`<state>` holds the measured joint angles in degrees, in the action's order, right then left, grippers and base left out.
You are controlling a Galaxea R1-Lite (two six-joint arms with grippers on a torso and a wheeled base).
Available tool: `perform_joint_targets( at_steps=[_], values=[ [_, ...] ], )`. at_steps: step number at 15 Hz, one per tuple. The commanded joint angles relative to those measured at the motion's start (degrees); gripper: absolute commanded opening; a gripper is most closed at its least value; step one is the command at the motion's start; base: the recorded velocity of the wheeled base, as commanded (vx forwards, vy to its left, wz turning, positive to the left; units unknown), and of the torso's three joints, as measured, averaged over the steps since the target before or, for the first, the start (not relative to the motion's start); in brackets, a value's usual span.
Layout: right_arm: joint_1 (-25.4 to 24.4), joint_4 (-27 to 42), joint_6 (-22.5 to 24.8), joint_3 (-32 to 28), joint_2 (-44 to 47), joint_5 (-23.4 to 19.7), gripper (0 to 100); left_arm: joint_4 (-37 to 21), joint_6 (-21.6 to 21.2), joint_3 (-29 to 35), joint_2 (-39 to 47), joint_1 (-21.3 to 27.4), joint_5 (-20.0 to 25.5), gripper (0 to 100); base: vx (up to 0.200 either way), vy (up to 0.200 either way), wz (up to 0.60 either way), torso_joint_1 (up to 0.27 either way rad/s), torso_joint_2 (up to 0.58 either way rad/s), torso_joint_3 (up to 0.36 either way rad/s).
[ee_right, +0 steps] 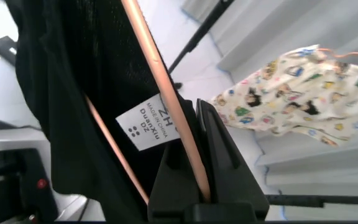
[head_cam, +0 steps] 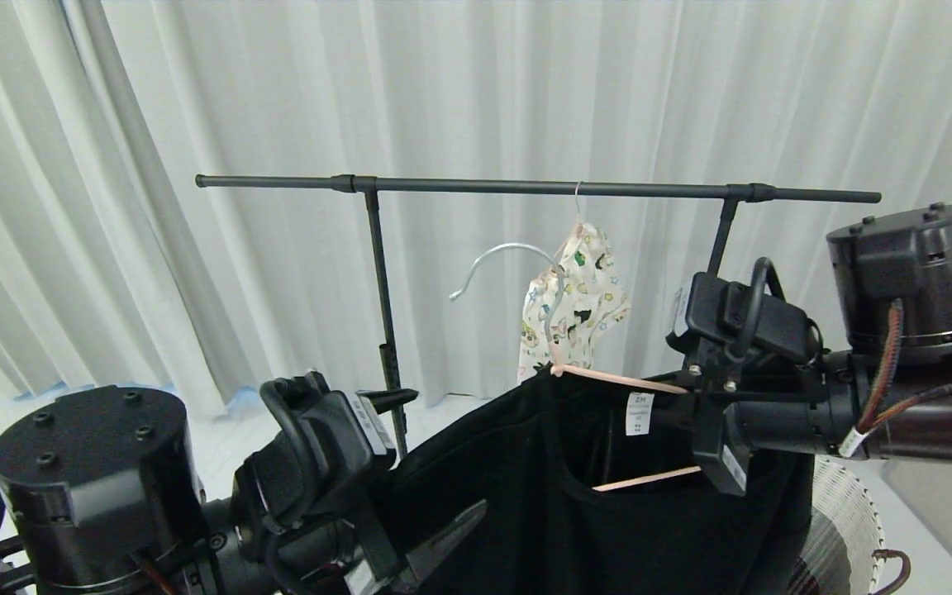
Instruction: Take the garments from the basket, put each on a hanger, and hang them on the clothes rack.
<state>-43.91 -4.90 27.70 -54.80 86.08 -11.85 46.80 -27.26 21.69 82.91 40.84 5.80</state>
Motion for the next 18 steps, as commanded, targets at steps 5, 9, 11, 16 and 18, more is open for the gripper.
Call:
perform_joint_targets(
  at_steps=[5, 9, 11, 16, 18],
  values=[
    [7.00, -0.11, 2.10, 4.08, -7.86, -0.28, 0, -0.04, 0.01, -7.98, -8.46, -12.27, 0.35, 100, 0.000, 0.000, 0.00, 0.000, 0.00, 0.000],
    [8.40, -0.11, 2.10, 4.35, -9.88, -0.02, 0, -0.04, 0.19, -10.35, -8.38, -13.86, 0.53, 100, 0.000, 0.000, 0.00, 0.000, 0.00, 0.000],
    [9.46, -0.11, 2.19, 4.44, -10.23, -0.02, 0, -0.04, 0.98, -10.52, -8.64, -13.86, 2.72, 100, 0.000, 0.000, 0.00, 0.000, 0.00, 0.000],
    [9.90, -0.11, 2.10, 4.61, -11.63, -0.37, 0, -0.04, 2.12, -12.99, -4.51, -18.16, 8.79, 100, 0.000, 0.000, 0.00, 0.000, 0.00, 0.000],
    [9.55, -0.11, 2.10, 4.61, -12.34, -0.46, 0, -0.04, 1.95, -10.79, -1.26, -18.16, 13.71, 100, 0.000, 0.000, 0.00, 0.000, 0.00, 0.000]
  ],
)
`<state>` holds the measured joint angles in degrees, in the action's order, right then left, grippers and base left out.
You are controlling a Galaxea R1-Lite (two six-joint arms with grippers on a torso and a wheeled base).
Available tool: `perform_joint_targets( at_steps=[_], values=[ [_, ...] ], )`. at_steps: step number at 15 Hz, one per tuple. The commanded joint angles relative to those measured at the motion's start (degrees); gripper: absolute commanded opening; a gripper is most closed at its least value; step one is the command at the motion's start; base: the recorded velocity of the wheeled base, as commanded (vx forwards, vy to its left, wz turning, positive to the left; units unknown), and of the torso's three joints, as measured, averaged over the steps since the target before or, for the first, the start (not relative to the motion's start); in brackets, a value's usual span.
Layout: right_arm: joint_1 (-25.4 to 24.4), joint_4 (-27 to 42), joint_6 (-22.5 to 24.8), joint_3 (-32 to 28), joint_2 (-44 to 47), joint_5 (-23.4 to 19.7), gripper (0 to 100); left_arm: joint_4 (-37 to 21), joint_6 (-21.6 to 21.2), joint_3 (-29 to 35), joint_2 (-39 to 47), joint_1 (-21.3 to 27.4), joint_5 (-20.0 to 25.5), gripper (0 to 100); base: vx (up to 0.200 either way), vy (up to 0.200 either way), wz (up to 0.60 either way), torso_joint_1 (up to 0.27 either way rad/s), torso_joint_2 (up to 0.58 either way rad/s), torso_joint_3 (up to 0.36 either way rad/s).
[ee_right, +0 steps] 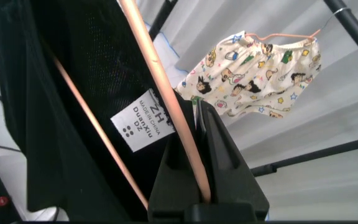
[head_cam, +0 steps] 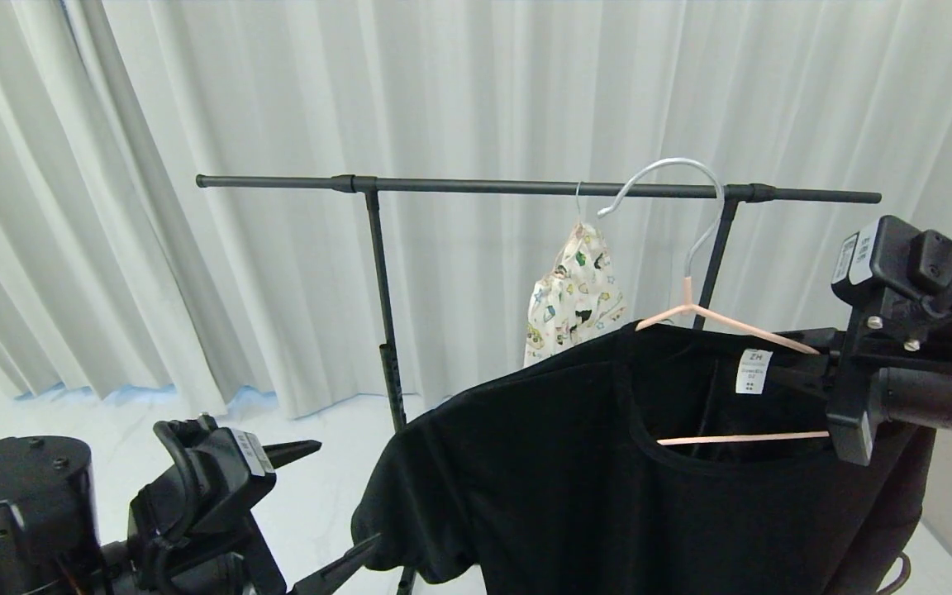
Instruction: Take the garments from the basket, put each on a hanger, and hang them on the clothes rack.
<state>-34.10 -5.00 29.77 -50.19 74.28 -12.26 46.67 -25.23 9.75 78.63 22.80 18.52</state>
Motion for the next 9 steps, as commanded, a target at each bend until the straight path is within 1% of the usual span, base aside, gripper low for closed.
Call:
perform_joint_targets(
  at_steps=[1, 2, 5, 6, 8, 9],
  values=[
    [-0.53, 0.08, 0.03, 0.09, -0.80, -0.04, 0, 0.09, -0.34, 1.50, 3.90, -0.12, 2.75, 100, 0.000, 0.000, 0.00, 0.000, 0.00, 0.000],
    [-0.97, -0.01, 0.11, 0.09, -0.98, -0.04, 0, 0.09, -0.34, 1.50, 4.60, -0.12, 3.72, 100, 0.000, 0.000, 0.00, 0.000, 0.00, 0.000],
    [-1.06, -0.01, 0.11, 0.97, -1.77, 0.05, 0, 0.27, -0.34, 2.29, 7.86, -1.09, 3.72, 100, 0.000, 0.000, 0.00, 0.000, 0.00, 0.000],
    [-1.06, -0.01, 0.11, 2.29, -2.91, 0.13, 0, 2.20, -0.52, 2.64, 9.35, -1.09, 3.72, 0, 0.000, 0.000, 0.00, 0.000, 0.00, 0.000],
    [-1.06, 0.08, 0.11, 3.17, -4.23, 0.31, 0, 4.31, -2.19, 2.82, 10.76, -1.09, 3.54, 0, 0.000, 0.000, 0.00, 0.000, 0.00, 0.000],
    [-1.06, 0.08, 0.11, 3.26, -4.58, 0.40, 0, 4.31, -2.28, 2.82, 10.84, -1.09, 3.28, 0, 0.000, 0.000, 0.00, 0.000, 0.00, 0.000]
  ],
)
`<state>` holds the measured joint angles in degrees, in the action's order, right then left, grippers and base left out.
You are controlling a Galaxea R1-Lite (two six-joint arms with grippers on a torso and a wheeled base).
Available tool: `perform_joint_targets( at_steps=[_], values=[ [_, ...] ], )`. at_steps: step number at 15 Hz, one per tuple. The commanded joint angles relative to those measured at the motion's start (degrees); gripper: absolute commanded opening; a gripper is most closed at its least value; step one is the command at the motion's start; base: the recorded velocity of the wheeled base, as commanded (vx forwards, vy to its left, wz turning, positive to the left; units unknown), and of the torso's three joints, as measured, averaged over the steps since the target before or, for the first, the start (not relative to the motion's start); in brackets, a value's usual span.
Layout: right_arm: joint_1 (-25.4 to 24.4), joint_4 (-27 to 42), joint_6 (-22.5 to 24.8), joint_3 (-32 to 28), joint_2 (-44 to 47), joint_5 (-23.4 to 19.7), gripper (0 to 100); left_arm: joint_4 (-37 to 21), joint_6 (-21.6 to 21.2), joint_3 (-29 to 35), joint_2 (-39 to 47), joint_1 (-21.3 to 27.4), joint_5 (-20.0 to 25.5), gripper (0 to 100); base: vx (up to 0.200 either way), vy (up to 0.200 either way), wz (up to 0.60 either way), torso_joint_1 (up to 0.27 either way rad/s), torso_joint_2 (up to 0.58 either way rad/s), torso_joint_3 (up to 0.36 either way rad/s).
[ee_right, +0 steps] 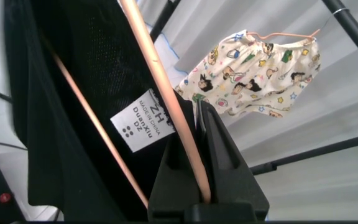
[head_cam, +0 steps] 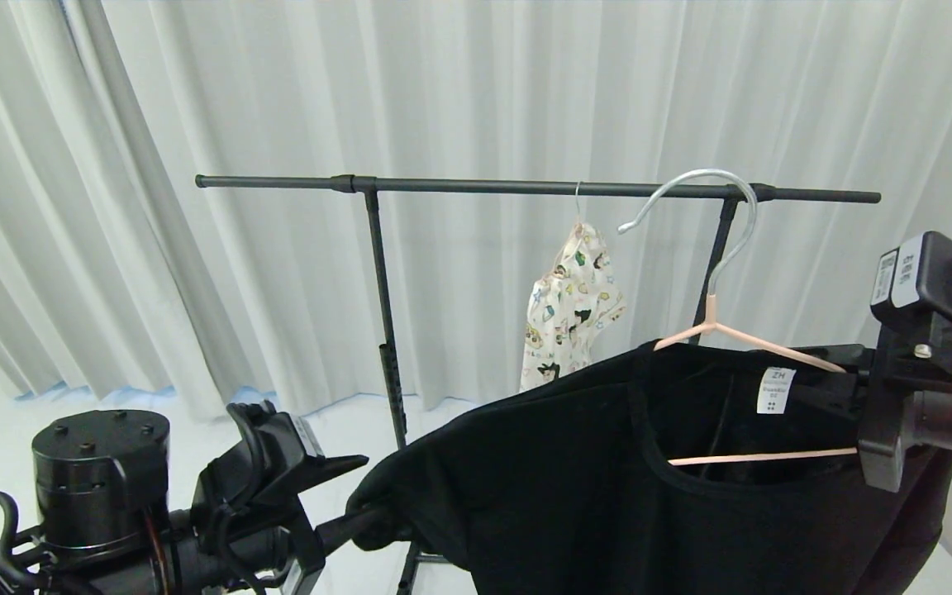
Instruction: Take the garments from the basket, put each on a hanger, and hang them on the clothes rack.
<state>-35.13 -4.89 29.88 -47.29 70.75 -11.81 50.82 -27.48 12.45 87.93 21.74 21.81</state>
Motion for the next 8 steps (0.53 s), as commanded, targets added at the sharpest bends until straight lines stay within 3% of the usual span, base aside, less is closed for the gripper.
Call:
perform_joint_targets(
  at_steps=[1, 3, 8],
  values=[
    [0.06, -0.03, 0.00, 0.35, -1.06, 0.04, 0, 0.15, -0.12, 0.03, 1.63, -0.11, -0.63, 0, 0.000, 0.000, 0.00, 0.000, 0.00, 0.000],
    [0.24, -0.12, -0.08, 0.53, -1.06, 0.12, 0, 0.15, -0.12, -0.23, 1.45, -1.87, -3.09, 0, 0.000, 0.000, 0.00, 0.000, 0.00, 0.000],
    [1.38, -0.12, -0.26, 0.53, -1.50, 1.09, 0, 0.15, -0.30, -1.02, 1.45, -10.84, -3.26, 0, 0.000, 0.000, 0.00, 0.000, 0.00, 0.000]
  ],
)
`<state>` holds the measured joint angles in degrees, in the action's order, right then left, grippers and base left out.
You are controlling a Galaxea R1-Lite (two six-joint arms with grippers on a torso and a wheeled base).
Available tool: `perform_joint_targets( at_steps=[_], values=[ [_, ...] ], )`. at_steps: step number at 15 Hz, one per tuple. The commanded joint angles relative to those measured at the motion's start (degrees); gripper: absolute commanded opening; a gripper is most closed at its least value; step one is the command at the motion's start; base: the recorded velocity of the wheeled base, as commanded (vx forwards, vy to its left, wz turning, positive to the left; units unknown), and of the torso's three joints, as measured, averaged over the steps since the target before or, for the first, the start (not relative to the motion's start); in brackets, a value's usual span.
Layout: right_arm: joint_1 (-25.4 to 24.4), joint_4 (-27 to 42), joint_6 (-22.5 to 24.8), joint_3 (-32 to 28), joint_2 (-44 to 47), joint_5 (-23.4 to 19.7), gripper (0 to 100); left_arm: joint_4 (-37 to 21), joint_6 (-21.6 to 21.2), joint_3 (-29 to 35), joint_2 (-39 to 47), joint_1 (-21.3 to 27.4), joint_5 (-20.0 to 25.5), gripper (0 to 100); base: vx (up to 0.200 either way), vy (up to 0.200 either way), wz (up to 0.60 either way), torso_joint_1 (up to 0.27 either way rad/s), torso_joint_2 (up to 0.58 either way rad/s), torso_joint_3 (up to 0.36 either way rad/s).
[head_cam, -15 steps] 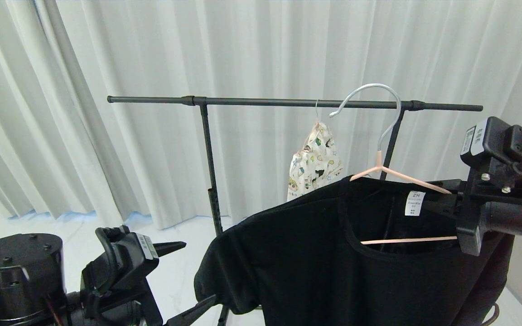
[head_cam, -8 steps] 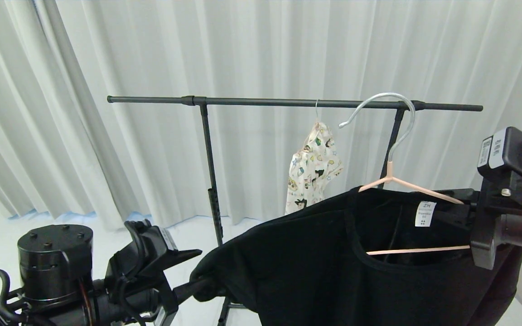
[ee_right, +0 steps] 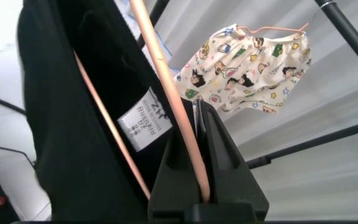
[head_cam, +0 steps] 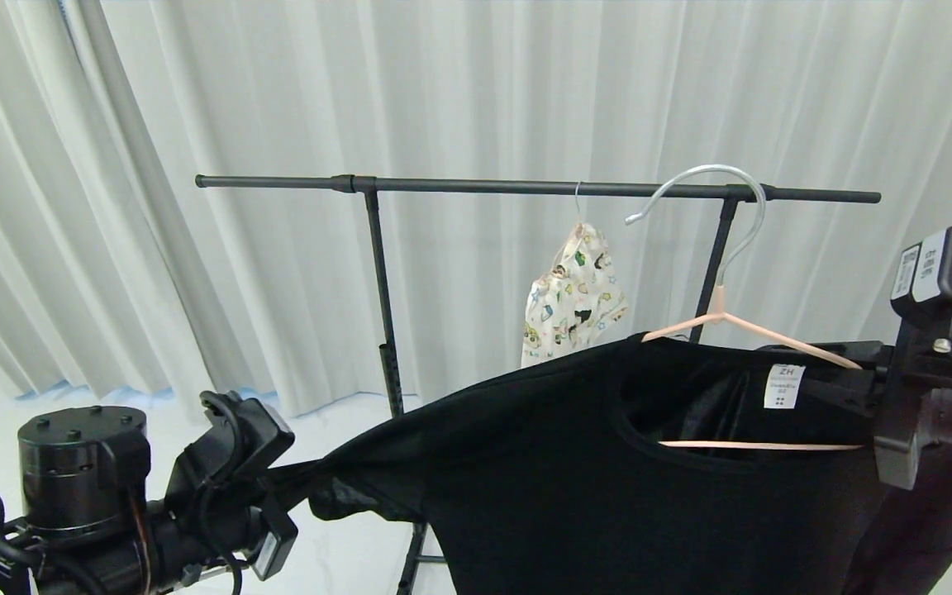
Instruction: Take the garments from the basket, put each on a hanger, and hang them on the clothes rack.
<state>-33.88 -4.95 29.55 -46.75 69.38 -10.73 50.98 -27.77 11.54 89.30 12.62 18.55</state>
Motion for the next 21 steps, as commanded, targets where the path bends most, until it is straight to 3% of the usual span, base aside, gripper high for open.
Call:
perform_joint_targets(
  at_steps=[1, 6, 7, 9, 13, 15, 18, 21],
  values=[
    [0.39, -0.06, 0.07, -0.01, -0.03, 0.01, 0, 0.00, 0.00, -0.21, 0.18, -1.72, -0.10, 0, 0.000, 0.000, 0.00, 0.000, 0.00, 0.000],
    [1.45, -0.06, -0.55, -0.01, -0.03, 0.01, 0, 0.26, -0.62, -1.61, -0.61, -1.63, -0.01, 0, 0.000, 0.000, 0.00, 0.000, 0.00, 0.000],
    [1.45, -0.06, -1.07, -0.01, 0.06, 0.09, 0, 0.26, -0.71, -1.61, -1.41, -1.46, 0.08, 100, 0.000, 0.000, 0.00, 0.000, 0.00, 0.000],
    [1.62, -0.06, -1.07, -0.01, -0.03, 0.27, 0, 0.26, -0.35, -1.44, -1.67, -1.63, -0.01, 100, 0.000, 0.000, 0.00, 0.000, 0.00, 0.000],
    [5.49, 0.12, -4.41, -0.01, -0.56, 8.09, 0, 0.26, 2.28, -1.44, -3.34, -5.41, -2.38, 100, 0.000, 0.000, 0.00, 0.000, 0.00, 0.000],
    [7.77, 1.43, -7.40, 0.43, -0.82, 13.80, 0, 0.35, 2.81, -0.73, -4.39, -6.11, -6.69, 100, 0.000, 0.000, 0.00, 0.000, 0.00, 0.000],
    [8.74, 5.83, -14.70, 0.87, -0.82, 25.76, 0, 0.35, 2.90, 0.85, -6.24, -6.11, -7.66, 100, 0.000, 0.000, 0.00, 0.000, 0.00, 0.000],
    [8.74, 14.44, -20.06, 1.66, -1.79, 34.90, 0, 0.26, 2.81, 1.29, -7.38, -7.17, -14.60, 100, 0.000, 0.000, 0.00, 0.000, 0.00, 0.000]
  ],
)
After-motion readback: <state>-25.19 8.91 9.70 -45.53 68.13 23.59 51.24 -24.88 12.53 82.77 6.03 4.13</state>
